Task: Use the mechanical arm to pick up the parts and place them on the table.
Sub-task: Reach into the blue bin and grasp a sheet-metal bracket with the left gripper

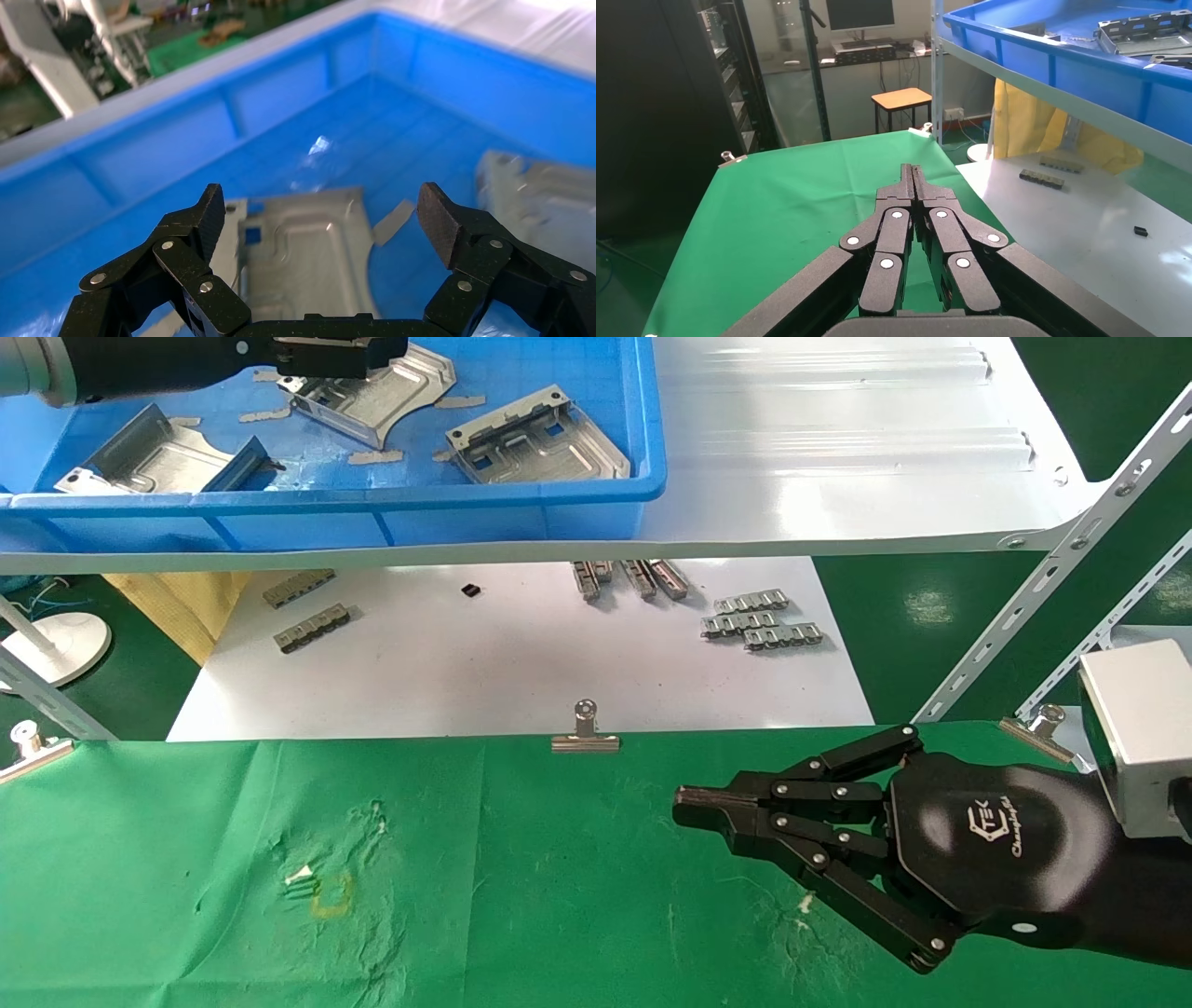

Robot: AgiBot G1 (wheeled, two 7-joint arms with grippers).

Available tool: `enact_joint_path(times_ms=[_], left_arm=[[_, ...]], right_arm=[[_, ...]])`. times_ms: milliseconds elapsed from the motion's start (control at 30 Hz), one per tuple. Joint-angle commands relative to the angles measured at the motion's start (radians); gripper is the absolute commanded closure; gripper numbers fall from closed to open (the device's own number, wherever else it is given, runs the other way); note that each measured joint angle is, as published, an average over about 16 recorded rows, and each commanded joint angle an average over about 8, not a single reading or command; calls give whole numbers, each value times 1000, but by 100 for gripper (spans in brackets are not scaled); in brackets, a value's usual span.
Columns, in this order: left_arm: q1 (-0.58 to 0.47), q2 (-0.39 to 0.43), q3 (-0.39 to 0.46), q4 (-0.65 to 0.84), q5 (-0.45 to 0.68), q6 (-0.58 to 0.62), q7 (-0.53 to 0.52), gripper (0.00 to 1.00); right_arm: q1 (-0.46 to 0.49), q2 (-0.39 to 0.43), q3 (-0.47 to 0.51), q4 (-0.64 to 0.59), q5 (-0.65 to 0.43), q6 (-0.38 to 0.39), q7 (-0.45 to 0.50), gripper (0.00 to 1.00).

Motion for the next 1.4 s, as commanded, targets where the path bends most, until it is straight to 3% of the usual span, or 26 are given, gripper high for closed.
enact_joint_path(times_ms=[33, 100, 167, 533, 933, 1400], left_arm=[[-37, 28, 22, 68, 38, -31, 3, 53], [-57, 37, 34, 104, 55, -32, 0, 78], [-73, 43, 44, 133, 70, -32, -4, 100], [-108, 66, 75, 207, 117, -62, 18, 100], [-110, 86, 81, 239, 128, -171, 53, 100], [-102, 102, 77, 262, 123, -183, 32, 100]], right_arm=[[0, 0, 0, 0, 0, 0, 0, 25], [0, 0, 0, 0, 0, 0, 0, 4], [0, 0, 0, 0, 0, 0, 0, 0], [0, 0, 0, 0, 0, 0, 0, 0], [0, 0, 0, 0, 0, 0, 0, 0], [0, 0, 0, 0, 0, 0, 0, 0]])
